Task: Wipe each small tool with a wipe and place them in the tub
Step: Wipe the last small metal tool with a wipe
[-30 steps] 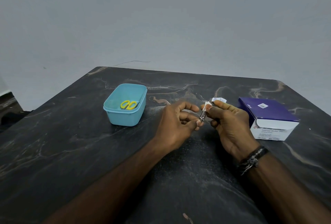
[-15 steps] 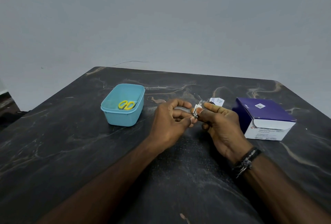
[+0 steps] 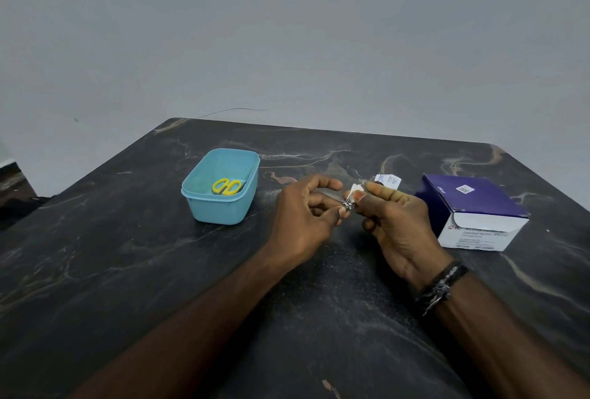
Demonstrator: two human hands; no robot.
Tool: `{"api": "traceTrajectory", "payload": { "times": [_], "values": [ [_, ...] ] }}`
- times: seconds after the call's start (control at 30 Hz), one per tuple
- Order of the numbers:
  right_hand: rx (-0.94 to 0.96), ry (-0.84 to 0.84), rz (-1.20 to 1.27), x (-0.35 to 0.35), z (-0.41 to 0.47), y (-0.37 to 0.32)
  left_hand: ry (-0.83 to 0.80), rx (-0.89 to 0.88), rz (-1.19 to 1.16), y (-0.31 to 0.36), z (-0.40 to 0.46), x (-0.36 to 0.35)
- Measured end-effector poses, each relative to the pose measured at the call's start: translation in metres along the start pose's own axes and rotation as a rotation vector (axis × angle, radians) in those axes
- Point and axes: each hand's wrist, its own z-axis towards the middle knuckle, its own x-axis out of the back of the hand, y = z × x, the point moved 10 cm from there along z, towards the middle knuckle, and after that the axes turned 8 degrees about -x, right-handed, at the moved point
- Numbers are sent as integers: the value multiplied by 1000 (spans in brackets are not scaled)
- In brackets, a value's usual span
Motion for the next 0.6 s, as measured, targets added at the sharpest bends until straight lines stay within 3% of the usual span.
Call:
{"api": "traceTrajectory", "payload": {
  "times": [0.4, 0.6],
  "values": [
    [57, 54, 31, 13, 4, -11, -25, -127, 209, 11, 10, 12],
    [113, 14, -117, 0, -7, -18, 73, 128, -160, -14, 12, 25]
  ]
}}
